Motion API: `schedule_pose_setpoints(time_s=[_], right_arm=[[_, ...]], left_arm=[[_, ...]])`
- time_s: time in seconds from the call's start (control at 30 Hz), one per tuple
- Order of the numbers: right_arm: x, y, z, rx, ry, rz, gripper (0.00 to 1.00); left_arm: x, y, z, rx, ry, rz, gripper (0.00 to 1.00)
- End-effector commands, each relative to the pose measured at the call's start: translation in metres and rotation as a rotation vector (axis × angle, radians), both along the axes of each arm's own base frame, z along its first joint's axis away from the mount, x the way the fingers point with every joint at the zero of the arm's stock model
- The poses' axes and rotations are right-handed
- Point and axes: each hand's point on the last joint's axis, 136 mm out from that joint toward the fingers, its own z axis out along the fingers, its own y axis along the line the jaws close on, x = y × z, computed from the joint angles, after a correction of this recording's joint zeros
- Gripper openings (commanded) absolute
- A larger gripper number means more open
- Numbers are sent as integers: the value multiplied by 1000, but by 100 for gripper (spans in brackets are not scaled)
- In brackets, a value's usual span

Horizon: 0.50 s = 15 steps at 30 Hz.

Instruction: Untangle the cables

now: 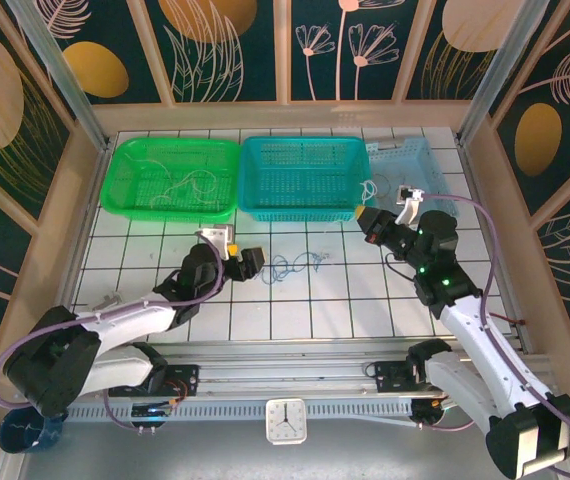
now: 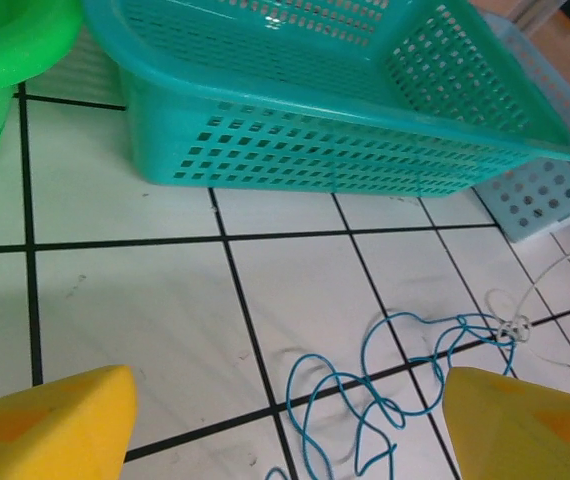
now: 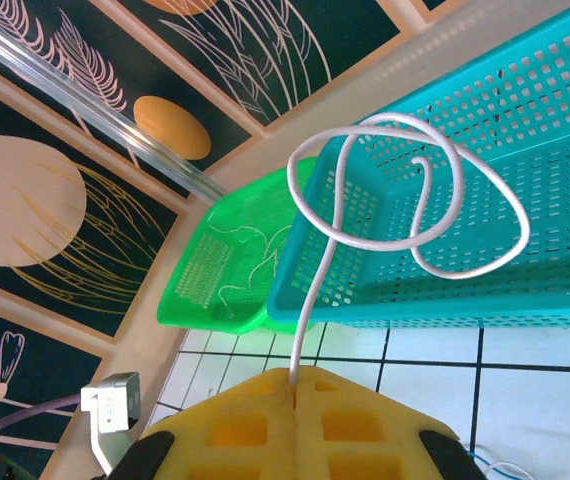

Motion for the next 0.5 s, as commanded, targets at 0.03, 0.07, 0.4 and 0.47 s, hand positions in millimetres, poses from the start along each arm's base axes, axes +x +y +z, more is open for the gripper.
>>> schedule_pose_setpoints(time_s=[0.03, 0.07, 0.4, 0.47], right_arm=[[-1, -1, 12, -1, -55, -12, 0], [-1, -1, 12, 1, -54, -11, 0], [-2, -2, 14, 4, -64, -17, 0], [-1, -2, 12, 3, -61, -18, 0]], left_arm=[[3, 0, -15, 40, 88, 13, 80], [2, -3, -20, 47, 103, -3, 80], [-15, -22, -52, 39, 248, -118, 78], [-17, -24, -55, 34, 258, -132, 76]])
